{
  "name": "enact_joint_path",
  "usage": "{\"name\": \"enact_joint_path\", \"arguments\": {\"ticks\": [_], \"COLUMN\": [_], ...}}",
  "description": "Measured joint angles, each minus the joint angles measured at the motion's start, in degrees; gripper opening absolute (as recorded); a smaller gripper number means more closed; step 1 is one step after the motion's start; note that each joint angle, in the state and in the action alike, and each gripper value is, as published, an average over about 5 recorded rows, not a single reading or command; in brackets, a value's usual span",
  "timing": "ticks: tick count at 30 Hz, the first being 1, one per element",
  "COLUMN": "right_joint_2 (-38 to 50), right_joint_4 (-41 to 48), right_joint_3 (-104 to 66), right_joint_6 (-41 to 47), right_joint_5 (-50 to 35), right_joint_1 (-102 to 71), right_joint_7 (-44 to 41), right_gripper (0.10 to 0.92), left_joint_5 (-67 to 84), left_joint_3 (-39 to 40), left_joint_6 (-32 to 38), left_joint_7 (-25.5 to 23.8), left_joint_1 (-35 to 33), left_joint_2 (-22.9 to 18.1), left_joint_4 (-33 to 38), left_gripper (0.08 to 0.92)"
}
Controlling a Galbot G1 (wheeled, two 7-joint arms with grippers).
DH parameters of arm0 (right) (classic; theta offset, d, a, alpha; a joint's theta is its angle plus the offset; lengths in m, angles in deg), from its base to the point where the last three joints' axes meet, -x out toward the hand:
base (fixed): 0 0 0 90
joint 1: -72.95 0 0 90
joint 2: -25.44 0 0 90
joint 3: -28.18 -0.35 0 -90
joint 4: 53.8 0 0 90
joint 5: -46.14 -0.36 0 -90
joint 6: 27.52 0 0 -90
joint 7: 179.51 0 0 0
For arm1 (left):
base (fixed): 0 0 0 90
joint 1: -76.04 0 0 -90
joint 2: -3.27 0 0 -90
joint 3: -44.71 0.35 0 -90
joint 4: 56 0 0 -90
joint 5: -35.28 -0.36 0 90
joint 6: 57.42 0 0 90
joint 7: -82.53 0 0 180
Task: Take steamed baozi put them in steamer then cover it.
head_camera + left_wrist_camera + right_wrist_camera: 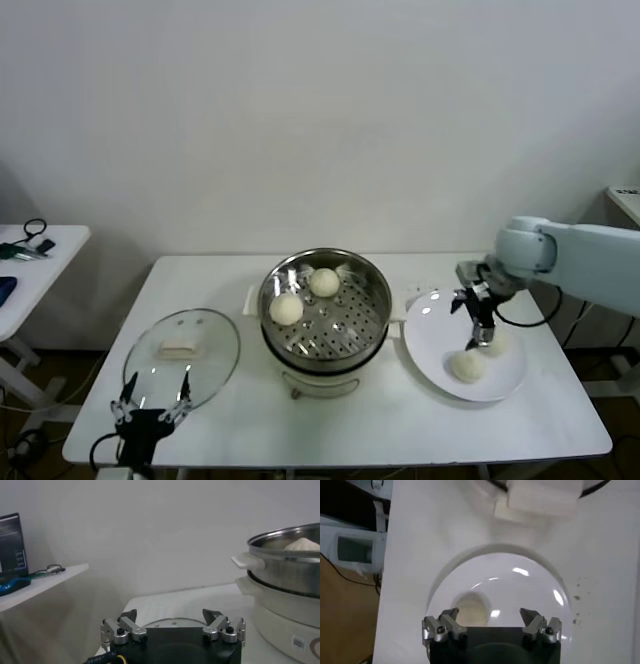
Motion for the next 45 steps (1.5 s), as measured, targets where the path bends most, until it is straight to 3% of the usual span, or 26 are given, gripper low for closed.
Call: {"name": "enact_joint_path", "arguments": {"ticks": [22, 38, 45], "right_joint_2": [2.1, 1.4, 0.4], "right_joint_4": [5.1, 6.7, 6.7], "right_joint_3": [-13.3, -17.5, -13.8], "right_joint_6": [2.0, 1.1, -2.3], "right_joint_5": [8.6, 9.7, 9.3], "right_joint_1": [-18.6, -22.5, -15.5], "right_joint_7": [2.9, 3.1, 0.8], "right_gripper": [0.821, 0.675, 0.670], "left_joint_5": [-0.7, -1.3, -1.7], "left_joint_3": [0.2, 0.3, 0.5], "left_joint_6": [0.0, -0.2, -0.3], "left_joint_7": [0.0, 0.0, 0.0], "left_joint_1": [0.0, 0.1, 0.1], "left_joint_2": [0.0, -0.3, -0.3], "left_joint_4": [-0.6, -0.1, 0.2], "left_gripper": [0.823, 0.823, 0.823]}}
